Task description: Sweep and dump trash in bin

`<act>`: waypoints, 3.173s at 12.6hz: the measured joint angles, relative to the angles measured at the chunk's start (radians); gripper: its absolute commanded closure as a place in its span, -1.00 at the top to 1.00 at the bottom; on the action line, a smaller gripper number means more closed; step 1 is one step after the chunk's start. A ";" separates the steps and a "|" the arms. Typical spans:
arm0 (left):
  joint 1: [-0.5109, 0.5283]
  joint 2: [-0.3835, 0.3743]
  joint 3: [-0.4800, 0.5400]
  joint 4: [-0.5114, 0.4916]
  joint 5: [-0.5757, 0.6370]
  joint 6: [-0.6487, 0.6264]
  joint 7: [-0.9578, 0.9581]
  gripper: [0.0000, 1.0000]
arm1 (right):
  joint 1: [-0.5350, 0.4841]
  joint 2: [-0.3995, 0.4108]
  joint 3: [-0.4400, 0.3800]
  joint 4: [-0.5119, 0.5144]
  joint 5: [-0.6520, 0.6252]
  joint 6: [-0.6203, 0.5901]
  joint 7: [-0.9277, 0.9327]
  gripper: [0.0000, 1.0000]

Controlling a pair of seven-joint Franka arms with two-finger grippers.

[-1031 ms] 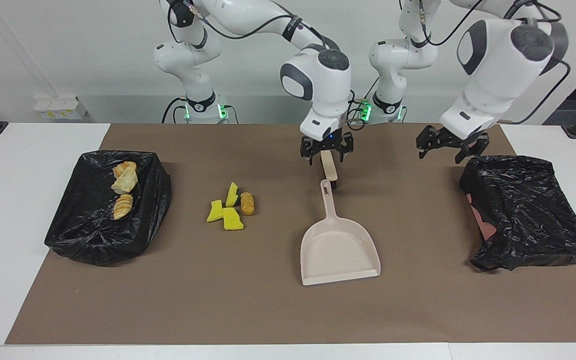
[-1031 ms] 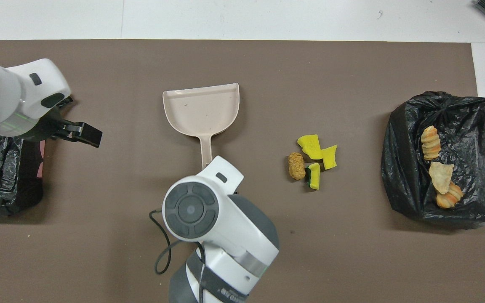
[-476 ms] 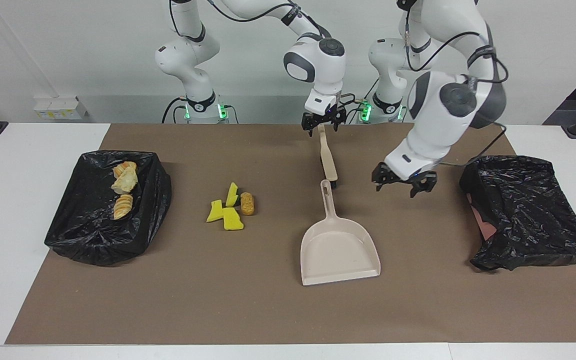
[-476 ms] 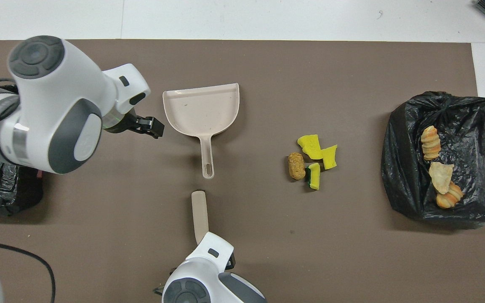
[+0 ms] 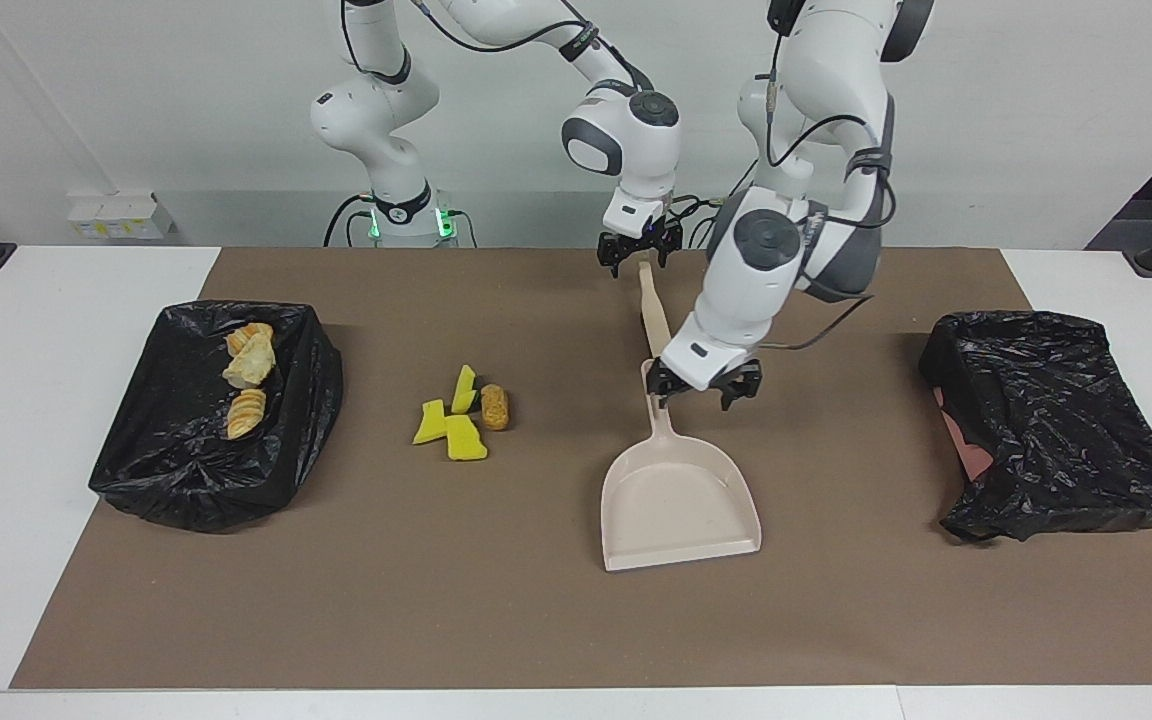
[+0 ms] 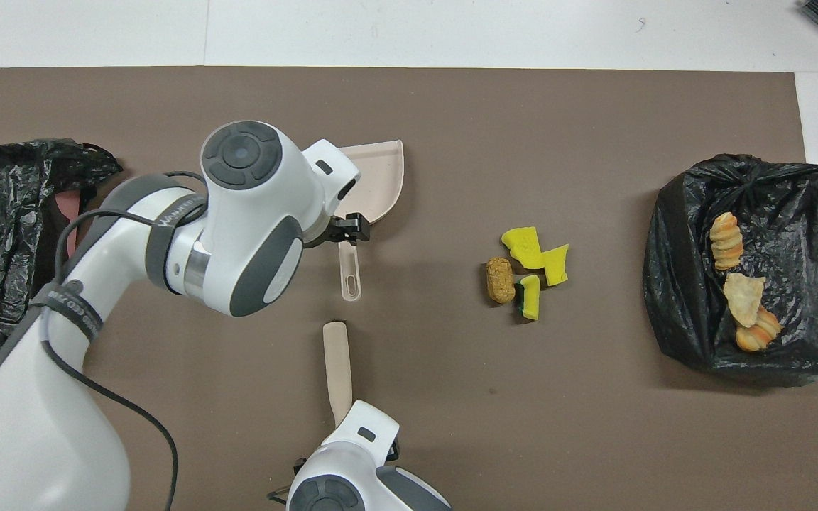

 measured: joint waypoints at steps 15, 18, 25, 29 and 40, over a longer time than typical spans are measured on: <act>0.043 0.008 0.033 0.012 0.078 0.055 0.110 -1.00 | -0.034 -0.043 -0.014 0.054 0.001 -0.159 -0.007 -1.00; 0.103 -0.012 0.036 0.024 0.079 -0.004 0.304 -1.00 | -0.162 -0.154 -0.015 0.059 -0.006 -0.310 -0.092 -1.00; 0.146 -0.058 0.037 -0.020 0.081 -0.146 0.833 -1.00 | -0.424 -0.231 -0.020 0.044 -0.165 -0.419 -0.176 -1.00; 0.156 -0.098 0.035 -0.109 0.082 -0.134 1.213 -1.00 | -0.571 -0.219 -0.020 0.025 -0.267 -0.461 -0.345 -1.00; -0.015 -0.172 0.011 -0.255 0.179 -0.021 1.287 -1.00 | -0.711 -0.103 -0.018 -0.013 -0.290 -0.393 -0.549 -1.00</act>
